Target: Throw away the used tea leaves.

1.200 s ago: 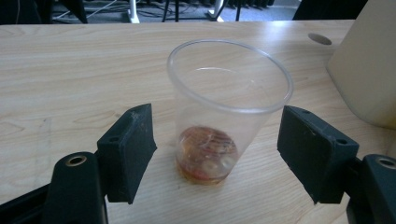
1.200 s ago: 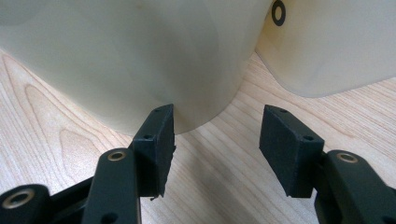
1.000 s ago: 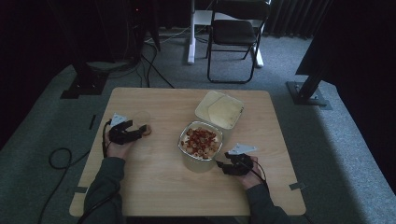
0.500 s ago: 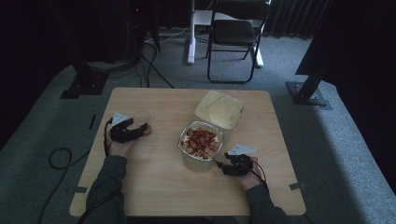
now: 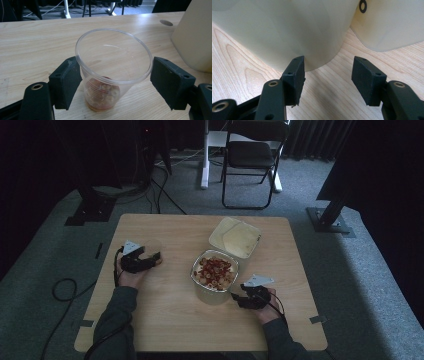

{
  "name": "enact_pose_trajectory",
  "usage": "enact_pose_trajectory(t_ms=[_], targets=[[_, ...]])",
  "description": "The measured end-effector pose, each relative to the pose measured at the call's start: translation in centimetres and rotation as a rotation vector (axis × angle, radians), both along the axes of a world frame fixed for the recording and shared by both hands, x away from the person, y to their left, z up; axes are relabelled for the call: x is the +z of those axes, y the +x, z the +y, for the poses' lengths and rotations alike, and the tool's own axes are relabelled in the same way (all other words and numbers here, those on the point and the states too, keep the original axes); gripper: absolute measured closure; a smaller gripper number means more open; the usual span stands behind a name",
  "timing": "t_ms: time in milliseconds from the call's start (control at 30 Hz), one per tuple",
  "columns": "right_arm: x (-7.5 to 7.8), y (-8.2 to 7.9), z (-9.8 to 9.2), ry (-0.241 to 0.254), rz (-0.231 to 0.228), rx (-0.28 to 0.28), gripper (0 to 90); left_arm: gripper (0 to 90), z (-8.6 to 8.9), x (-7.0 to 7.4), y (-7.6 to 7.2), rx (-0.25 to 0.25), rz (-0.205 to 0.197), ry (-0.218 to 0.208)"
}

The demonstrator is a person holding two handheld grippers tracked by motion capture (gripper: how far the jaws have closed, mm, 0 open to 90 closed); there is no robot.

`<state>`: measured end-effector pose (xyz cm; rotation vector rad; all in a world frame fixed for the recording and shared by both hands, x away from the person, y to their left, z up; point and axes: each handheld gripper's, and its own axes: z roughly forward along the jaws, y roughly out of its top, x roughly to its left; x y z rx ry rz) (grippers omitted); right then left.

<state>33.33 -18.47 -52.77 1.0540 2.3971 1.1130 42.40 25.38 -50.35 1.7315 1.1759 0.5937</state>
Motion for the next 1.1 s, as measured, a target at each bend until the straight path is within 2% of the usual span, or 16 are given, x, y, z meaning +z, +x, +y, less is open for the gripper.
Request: enact_pose_trajectory(t_ms=[167,267,300,400,600,700,833,1100], targets=[[0.0,0.0,0.0,0.005,0.004,-0.004,41.9,24.4,-0.2,-0.1,-0.2,-0.001,-0.003,0.017],[0.0,0.1,-0.1,0.001,0.004,-0.002,40.7,21.1,-0.3,-0.2,-0.2,0.001,0.0,0.034],[0.0,0.2,-0.1,0.0,0.003,-0.002,40.1,21.1,-0.4,-0.4,-0.2,0.005,-0.002,0.057],[-0.1,0.3,-0.1,0.005,0.008,0.0,38.9,18.8,-0.4,-0.7,0.0,0.01,0.008,0.071],[-0.1,0.4,0.0,0.007,0.01,-0.001,38.8,18.9,-0.4,-0.5,0.7,0.029,0.002,0.059],[-0.1,0.5,0.0,0.006,0.011,0.002,38.1,22.9,-0.4,-0.5,1.0,0.023,0.007,0.062],[-0.1,0.6,0.0,0.006,0.012,0.003,37.8,28.4,-0.4,-0.5,0.9,0.033,-0.003,0.066],[-0.1,0.5,0.0,0.008,0.009,-0.001,37.9,28.2,-0.7,-0.5,0.7,0.034,-0.013,0.075]])
